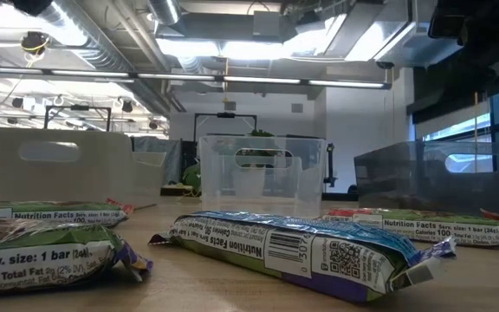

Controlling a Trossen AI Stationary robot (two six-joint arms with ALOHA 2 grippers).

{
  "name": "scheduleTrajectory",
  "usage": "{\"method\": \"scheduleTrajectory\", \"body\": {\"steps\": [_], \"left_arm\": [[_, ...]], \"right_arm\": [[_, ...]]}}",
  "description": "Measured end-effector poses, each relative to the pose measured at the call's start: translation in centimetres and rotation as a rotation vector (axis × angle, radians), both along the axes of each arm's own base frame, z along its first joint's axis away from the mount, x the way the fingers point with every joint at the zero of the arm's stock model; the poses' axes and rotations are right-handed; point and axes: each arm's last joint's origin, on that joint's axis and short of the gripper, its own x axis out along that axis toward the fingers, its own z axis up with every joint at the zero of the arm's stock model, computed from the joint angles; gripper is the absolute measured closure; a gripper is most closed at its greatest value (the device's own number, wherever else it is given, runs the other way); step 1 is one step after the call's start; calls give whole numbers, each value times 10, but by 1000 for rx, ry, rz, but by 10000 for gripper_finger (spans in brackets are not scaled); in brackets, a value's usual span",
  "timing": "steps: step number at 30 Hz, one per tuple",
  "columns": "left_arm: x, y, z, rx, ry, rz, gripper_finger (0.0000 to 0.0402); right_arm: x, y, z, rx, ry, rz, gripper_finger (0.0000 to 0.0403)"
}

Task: Pick and place Granola Bars by type
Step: Put the left yellow granola bar into the gray bin

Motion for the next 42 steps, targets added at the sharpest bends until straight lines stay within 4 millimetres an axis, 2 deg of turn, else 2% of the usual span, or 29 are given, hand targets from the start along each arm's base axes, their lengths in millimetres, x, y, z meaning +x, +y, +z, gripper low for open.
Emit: {"method": "scheduleTrajectory", "body": {"steps": [5, 18, 31, 42], "left_arm": [[1, -9, -15, 8, 25, 34, 220], [8, -16, -55, 83, 120, 64, 221], [12, -21, -74, 90, 158, 84, 220], [15, -24, -74, 39, 110, 186, 221]], "right_arm": [[0, 0, 0, 5, 0, -2, 164], [2, 1, 2, 18, -28, 0, 164], [2, 1, 2, 37, -23, 13, 164], [2, 2, 2, 48, -19, 25, 164]]}}
